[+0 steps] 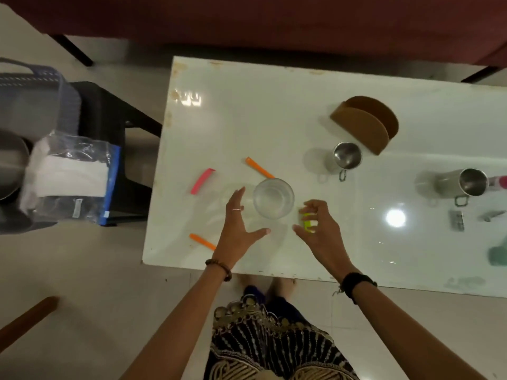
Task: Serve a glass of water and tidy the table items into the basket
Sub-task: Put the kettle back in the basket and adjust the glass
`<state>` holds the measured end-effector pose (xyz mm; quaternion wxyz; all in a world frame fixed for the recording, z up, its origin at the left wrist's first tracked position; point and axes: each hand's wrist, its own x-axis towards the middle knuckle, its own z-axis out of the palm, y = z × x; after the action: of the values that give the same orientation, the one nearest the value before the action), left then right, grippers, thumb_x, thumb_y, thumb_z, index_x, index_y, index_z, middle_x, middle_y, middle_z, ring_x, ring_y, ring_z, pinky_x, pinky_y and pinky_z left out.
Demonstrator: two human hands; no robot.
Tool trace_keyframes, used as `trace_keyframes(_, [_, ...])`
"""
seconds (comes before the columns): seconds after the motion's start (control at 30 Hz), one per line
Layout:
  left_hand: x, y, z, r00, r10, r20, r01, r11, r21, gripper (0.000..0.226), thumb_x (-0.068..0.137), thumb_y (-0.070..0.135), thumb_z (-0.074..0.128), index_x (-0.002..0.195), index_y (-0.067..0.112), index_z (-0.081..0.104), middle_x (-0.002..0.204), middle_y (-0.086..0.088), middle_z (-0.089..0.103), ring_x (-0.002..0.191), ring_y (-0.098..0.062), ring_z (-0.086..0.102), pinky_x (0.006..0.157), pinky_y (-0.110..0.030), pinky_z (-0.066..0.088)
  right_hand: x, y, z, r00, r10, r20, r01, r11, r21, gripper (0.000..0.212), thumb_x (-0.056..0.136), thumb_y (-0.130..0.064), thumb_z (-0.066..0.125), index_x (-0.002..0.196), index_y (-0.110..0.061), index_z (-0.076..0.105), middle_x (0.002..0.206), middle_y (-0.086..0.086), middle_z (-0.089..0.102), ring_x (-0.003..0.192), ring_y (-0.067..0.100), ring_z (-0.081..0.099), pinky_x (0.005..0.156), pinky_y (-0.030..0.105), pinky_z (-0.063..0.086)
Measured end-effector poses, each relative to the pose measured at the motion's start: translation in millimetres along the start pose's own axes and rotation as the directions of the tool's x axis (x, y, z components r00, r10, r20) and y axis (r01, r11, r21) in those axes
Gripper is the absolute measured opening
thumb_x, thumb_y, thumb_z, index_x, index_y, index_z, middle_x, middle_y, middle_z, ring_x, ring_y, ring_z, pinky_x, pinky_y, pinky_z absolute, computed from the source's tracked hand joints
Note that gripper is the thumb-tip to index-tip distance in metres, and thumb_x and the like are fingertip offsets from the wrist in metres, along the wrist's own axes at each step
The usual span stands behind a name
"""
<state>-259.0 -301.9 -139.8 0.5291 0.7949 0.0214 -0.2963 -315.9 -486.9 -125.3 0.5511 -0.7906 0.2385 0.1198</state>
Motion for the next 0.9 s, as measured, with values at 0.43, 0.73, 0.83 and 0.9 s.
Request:
trace_keyframes(0.43, [50.2,6.1,-9.0,0.965,0.145,0.217,-0.173,0.978,0.118,0.091,0.054,0.034,0.085,0.118,0.064,0.027,0.117,0.050,0.037,0.112,0.022,0.039,0.087,0.002,0.038,58.1,2.8,18.5,0.947,-0.133,0.292,0.126,0.991,0.043,0.085,0.062,-0.039,0.079,0.125,-0.055,0.025,0.130,-0.025,0.041,0.120,0.002,0.045,0.094,0.028,0.044])
trace_keyframes(0.73, [49.4,42.8,-3.4,0.954,0.231,0.189,-0.272,0.936,0.225,0.087,0.052,0.045,0.083,0.116,0.067,0.028,0.113,0.045,0.043,0.106,0.025,0.044,0.080,0.003,0.041,55.8,-12.6,-18.2,0.946,-0.190,0.261,0.195,0.981,0.008,0.087,0.065,-0.034,0.078,0.126,-0.061,0.022,0.126,-0.045,0.036,0.117,-0.014,0.041,0.088,0.002,0.039])
trace_keyframes(0.83, [54.4,71.3,7.3,0.936,0.280,0.212,-0.327,0.915,0.236,0.088,0.052,0.046,0.082,0.119,0.062,0.028,0.115,0.045,0.042,0.106,0.023,0.045,0.082,0.001,0.043,58.0,-24.9,-48.8,0.945,-0.220,0.243,0.229,0.973,-0.010,0.087,0.065,-0.037,0.077,0.127,-0.061,0.021,0.125,-0.047,0.034,0.116,-0.014,0.042,0.088,0.003,0.040])
trace_keyframes(0.9, [60.2,93.1,20.2,0.924,0.311,0.224,-0.360,0.903,0.234,0.089,0.053,0.047,0.082,0.121,0.061,0.027,0.116,0.044,0.042,0.107,0.022,0.046,0.083,-0.001,0.044,60.3,-32.9,-73.8,0.943,-0.247,0.222,0.258,0.966,-0.022,0.085,0.065,-0.042,0.076,0.126,-0.061,0.020,0.125,-0.047,0.034,0.115,-0.013,0.043,0.087,0.004,0.042])
